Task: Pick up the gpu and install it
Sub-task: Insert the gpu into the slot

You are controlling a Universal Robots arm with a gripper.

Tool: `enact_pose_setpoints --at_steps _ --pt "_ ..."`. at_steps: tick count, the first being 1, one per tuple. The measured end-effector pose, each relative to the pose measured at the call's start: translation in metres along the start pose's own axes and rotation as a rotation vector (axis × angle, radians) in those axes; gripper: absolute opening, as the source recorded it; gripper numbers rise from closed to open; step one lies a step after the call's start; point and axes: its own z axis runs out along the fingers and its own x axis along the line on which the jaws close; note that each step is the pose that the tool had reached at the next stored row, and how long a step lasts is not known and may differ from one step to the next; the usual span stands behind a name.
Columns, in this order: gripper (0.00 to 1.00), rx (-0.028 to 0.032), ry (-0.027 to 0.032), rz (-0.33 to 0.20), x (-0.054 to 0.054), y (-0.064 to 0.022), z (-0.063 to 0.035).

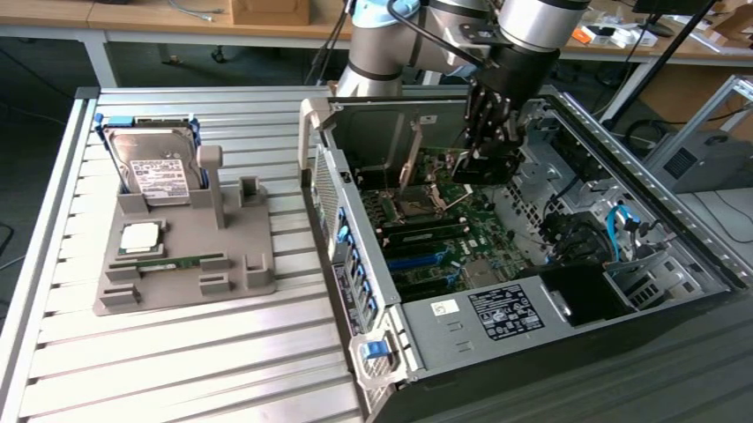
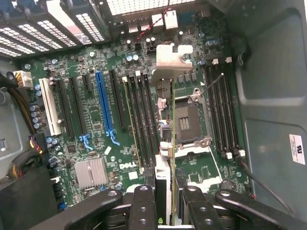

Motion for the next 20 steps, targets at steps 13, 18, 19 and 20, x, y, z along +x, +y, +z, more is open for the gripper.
enact_pose_setpoints --at_steps 13,18,19,20 --pt "0.27 -0.0006 0.0017 -0.054 0.0000 0.0000 0.0000" --pt "0.27 -0.0008 0.0025 -0.073 0.0000 0.0000 0.0000" --pt "0.27 -0.0008 0.0026 -0.076 0.0000 0.0000 0.0000" --pt "0.27 -0.0009 0.0028 -0.080 0.0000 0.0000 0.0000"
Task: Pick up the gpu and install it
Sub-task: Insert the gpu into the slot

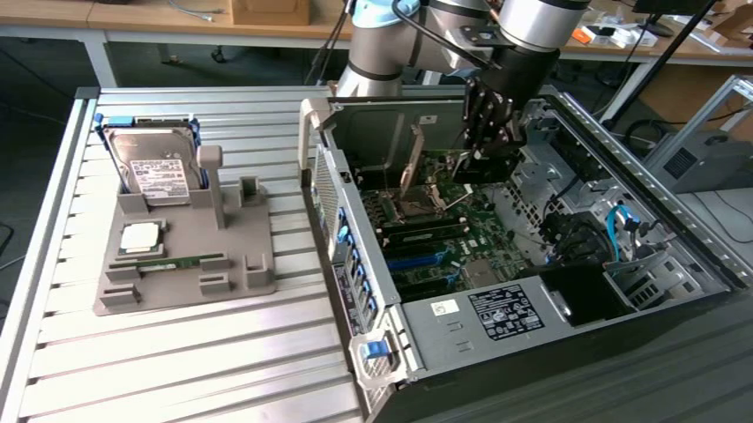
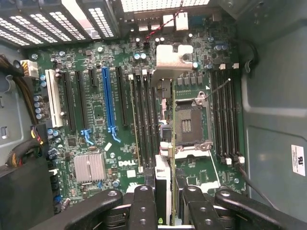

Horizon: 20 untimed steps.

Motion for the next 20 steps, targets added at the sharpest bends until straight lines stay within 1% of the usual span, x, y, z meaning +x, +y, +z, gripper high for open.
enact_pose_setpoints --at_steps 4,6,10,11,15,20 --pt "0.27 -0.0001 0.0005 -0.015 0.0000 0.0000 0.0000" --pt "0.27 -0.0005 0.0007 -0.046 0.0000 0.0000 0.0000" --pt "0.27 -0.0009 0.0007 -0.069 0.0000 0.0000 0.0000" --pt "0.27 -0.0011 0.0007 -0.089 0.0000 0.0000 0.0000" --pt "0.27 -0.0016 0.0007 -0.129 0.0000 0.0000 0.0000" --pt "0.27 -0.0017 0.0006 -0.132 0.0016 -0.0002 0.0000"
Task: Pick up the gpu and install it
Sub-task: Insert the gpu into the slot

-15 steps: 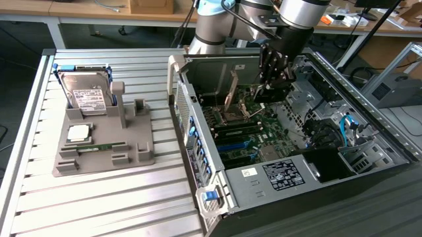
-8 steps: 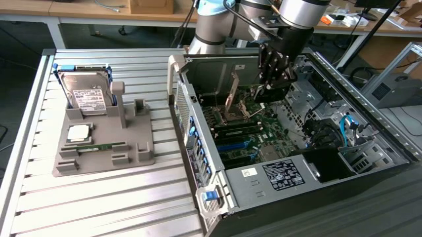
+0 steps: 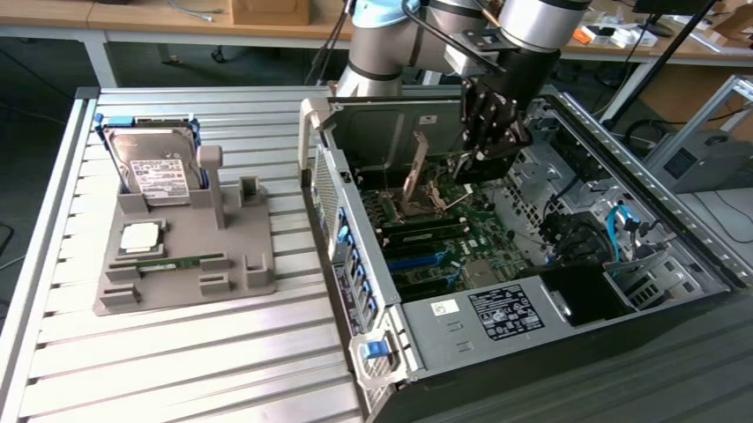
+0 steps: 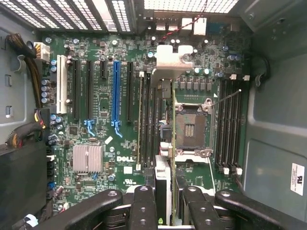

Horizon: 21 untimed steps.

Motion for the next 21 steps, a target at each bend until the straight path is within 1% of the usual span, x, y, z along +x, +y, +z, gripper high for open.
enact_pose_setpoints --at_steps 6,21 --pt "0.27 -0.0001 0.0001 0.000 0.0033 0.0002 0.0000" --pt "0.27 -0.0001 0.0001 0.000 0.0065 0.0003 0.0004"
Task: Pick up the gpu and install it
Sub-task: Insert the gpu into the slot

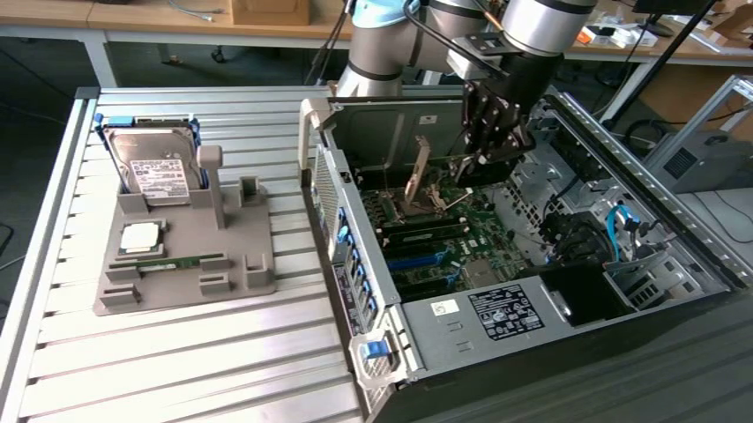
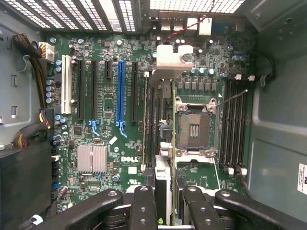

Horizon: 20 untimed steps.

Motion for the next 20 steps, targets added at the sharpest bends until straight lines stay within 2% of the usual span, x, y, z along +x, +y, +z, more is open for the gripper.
enact_pose_setpoints --at_steps 4,6,20 --pt "0.27 0.0000 0.0000 0.000 0.0006 0.0000 0.0001" --pt "0.27 0.0000 0.0000 0.000 0.0070 0.0017 0.0020" --pt "0.27 0.0000 0.0000 0.000 0.0069 0.0051 0.0026"
